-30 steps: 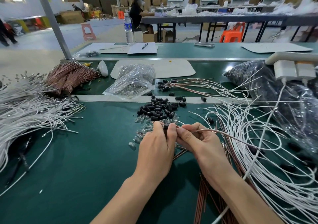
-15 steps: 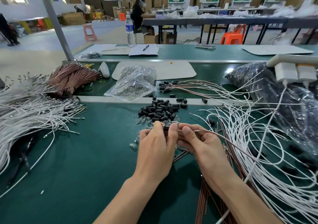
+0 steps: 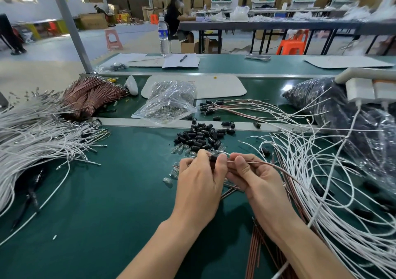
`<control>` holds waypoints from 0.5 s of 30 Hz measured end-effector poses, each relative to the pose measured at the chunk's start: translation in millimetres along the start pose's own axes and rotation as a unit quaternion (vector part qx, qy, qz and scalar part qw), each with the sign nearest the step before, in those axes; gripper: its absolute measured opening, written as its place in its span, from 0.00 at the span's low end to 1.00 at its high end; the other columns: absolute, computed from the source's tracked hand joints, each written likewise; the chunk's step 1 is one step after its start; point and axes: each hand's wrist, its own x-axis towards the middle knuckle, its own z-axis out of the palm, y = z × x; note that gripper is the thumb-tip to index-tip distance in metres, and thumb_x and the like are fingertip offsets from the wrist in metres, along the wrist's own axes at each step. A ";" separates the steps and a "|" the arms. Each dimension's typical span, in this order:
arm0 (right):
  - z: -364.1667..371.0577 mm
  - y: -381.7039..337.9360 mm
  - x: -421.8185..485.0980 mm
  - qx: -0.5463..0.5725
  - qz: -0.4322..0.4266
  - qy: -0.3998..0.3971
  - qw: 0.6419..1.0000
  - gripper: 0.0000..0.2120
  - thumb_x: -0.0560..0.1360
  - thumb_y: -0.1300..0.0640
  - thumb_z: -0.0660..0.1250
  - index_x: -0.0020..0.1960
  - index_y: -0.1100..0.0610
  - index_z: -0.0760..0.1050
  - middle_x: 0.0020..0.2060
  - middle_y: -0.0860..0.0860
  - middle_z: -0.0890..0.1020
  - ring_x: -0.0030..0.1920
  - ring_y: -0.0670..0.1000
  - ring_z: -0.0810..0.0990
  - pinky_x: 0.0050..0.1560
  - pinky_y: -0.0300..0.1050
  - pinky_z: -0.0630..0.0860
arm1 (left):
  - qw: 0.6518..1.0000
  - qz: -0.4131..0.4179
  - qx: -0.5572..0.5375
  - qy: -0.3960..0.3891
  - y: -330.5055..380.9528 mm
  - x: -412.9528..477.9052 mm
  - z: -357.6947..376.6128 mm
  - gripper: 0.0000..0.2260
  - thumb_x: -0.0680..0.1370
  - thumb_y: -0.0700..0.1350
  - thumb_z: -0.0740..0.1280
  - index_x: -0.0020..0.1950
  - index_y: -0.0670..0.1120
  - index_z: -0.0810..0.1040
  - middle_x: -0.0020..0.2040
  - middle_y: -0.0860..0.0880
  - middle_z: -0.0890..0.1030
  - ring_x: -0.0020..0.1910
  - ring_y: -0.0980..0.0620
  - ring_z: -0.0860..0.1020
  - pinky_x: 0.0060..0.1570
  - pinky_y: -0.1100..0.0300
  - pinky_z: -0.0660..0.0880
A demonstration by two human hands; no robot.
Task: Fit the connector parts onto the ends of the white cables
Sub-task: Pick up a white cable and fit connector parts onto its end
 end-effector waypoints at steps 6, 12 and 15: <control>-3.0 -2.1 2.7 0.013 0.015 0.034 0.999 0.08 0.73 0.55 0.70 0.46 0.58 0.86 0.46 0.60 0.87 0.45 0.52 0.87 0.42 0.37 0.81 | 0.994 0.007 -0.103 -0.017 -2.1 -1.6 -6.6 0.12 0.81 0.65 0.57 0.56 0.60 0.69 0.45 0.59 0.79 0.48 0.58 0.77 0.48 0.65 0.72; -6.6 -0.5 4.6 0.026 0.040 0.032 0.998 0.09 0.71 0.54 0.72 0.46 0.57 0.87 0.42 0.57 0.87 0.39 0.47 0.85 0.39 0.35 0.81 | 0.975 -0.005 -0.220 -0.023 2.1 1.1 -8.3 0.05 0.81 0.52 0.67 0.57 0.55 0.77 0.49 0.59 0.83 0.49 0.55 0.81 0.48 0.59 0.77; -6.1 -0.1 5.2 0.025 0.048 0.028 0.998 0.11 0.68 0.52 0.74 0.46 0.58 0.87 0.42 0.56 0.87 0.40 0.47 0.85 0.40 0.35 0.80 | 0.971 -0.013 -0.239 -0.013 2.3 1.1 -8.7 0.05 0.81 0.51 0.68 0.56 0.55 0.79 0.49 0.58 0.83 0.49 0.53 0.81 0.48 0.57 0.77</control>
